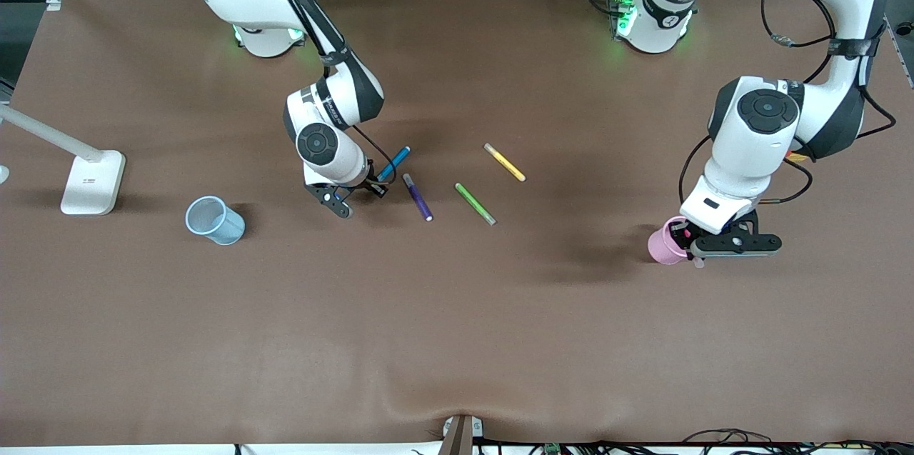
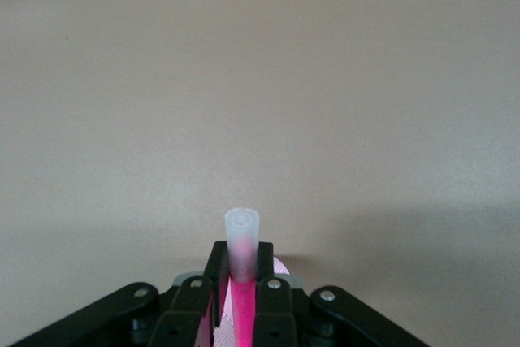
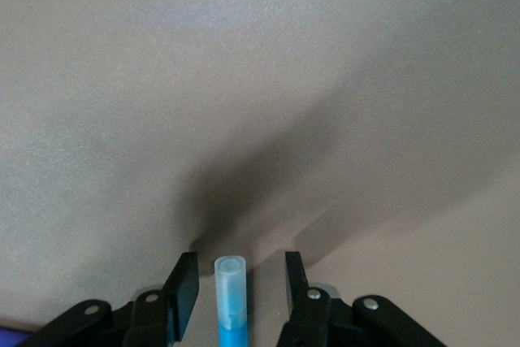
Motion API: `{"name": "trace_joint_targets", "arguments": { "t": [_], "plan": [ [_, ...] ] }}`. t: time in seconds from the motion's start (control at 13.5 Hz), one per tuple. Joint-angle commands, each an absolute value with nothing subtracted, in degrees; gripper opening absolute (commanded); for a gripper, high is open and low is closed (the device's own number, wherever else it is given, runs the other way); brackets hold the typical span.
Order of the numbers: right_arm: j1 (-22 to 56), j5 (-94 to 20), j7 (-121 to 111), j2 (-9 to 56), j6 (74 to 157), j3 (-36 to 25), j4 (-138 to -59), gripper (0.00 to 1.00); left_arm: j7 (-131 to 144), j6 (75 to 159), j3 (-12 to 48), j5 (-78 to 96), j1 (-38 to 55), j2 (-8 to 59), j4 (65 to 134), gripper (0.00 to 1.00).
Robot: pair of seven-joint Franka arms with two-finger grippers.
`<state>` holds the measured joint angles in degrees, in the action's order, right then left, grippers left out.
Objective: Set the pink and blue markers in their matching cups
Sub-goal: 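Grasp the blue marker with the right gripper and lift it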
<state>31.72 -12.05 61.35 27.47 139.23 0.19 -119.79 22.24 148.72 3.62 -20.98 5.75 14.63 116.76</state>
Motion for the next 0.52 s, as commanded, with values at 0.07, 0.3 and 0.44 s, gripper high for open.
{"name": "trace_joint_targets", "arguments": {
  "t": [0.07, 0.3, 0.44],
  "plan": [
    [34.0, -12.74, 64.41, 26.46, 140.79, -0.09, -120.94, 0.38, 23.47, 151.34, 3.96, -22.41, 5.19, 13.27, 119.0, 0.0],
    [34.28, -12.66, 64.42, 26.46, 140.98, -0.18, -120.94, 0.22, 23.38, 152.66, 3.96, -22.41, 3.87, 13.71, 119.27, 0.0],
    [34.28, -12.66, 64.42, 26.54, 140.98, -0.18, -120.94, 0.2, 23.38, 153.28, 3.96, -22.41, 3.78, 14.24, 119.27, 0.0]
  ]
}}
